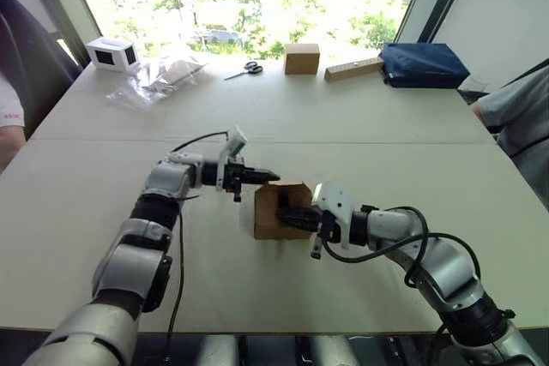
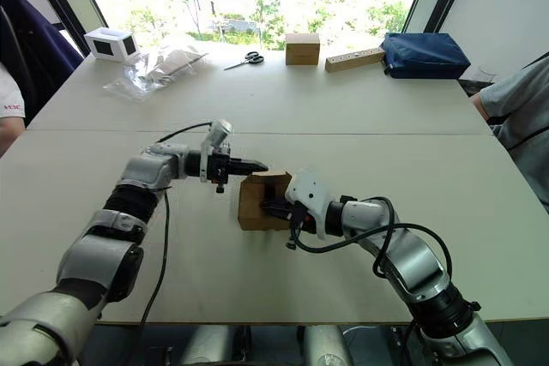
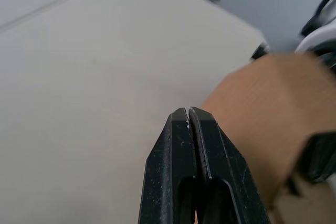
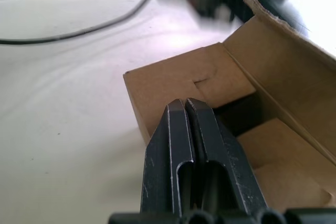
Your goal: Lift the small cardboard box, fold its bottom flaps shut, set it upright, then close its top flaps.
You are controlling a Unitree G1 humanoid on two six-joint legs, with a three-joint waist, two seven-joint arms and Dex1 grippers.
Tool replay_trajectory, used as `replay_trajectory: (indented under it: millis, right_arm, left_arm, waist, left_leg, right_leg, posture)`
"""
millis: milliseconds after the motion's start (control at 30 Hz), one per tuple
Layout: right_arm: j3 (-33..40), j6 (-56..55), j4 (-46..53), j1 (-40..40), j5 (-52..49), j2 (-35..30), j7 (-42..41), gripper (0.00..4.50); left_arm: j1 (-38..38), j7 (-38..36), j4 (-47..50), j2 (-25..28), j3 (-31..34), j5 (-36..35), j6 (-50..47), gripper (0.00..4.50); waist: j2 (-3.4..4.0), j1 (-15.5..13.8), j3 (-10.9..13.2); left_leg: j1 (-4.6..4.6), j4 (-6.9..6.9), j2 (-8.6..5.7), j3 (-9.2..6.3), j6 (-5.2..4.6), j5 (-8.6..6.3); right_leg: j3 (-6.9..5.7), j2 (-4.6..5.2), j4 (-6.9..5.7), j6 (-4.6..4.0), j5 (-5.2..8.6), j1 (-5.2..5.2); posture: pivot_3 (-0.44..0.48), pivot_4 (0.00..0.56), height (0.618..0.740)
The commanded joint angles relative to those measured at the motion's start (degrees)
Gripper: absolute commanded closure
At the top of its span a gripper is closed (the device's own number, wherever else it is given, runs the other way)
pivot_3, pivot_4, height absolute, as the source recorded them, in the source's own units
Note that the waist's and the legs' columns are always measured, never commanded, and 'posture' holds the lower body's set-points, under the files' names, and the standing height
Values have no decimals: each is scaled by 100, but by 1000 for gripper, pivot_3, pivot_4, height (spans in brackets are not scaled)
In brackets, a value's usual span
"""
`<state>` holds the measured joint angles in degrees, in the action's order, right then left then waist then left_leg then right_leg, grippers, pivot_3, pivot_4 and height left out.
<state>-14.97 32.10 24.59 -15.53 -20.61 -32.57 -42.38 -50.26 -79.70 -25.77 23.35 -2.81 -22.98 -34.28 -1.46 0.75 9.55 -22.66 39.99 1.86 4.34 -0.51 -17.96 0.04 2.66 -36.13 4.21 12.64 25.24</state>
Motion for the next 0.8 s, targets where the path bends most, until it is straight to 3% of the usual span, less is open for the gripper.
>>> replay_trajectory:
  millis: [33, 133, 300, 800]
  right_arm:
    - [112, 41, 147, 102, -29, -32, -25, 4500]
    - [115, 68, 138, 114, -35, 22, -18, 4500]
    - [75, 10, 62, 115, 57, 21, -41, 4500]
    - [767, 459, 551, -28, -360, -54, 104, 4500]
  left_arm:
    - [152, 95, 1411, 299, 250, -699, -925, 4471]
    - [574, 35, 2104, 593, 118, -961, -1379, 4471]
    - [1365, -90, 2782, 990, -354, -902, -1323, 4471]
    - [1604, 72, 2073, 993, -939, -399, -572, 4471]
  waist:
    - [5, -4, -3]
    - [7, 1, -3]
    - [5, 6, -2]
    - [5, -16, -2]
  left_leg:
    - [3, -1, -1, 0, 0, 0]
    - [23, -2, -2, 1, 0, 0]
    - [31, 0, -1, 2, 1, 0]
    - [25, 0, -3, 2, 1, 1]
  right_leg:
    - [0, 1, 0, 0, 0, -3]
    - [1, 1, 4, -4, 3, -22]
    - [2, 1, -1, -17, 11, -26]
    - [2, 2, 2, -19, 11, -22]
  posture:
    - [0, 150, 740]
    - [0, 150, 740]
    - [0, 150, 740]
    - [0, 150, 740]
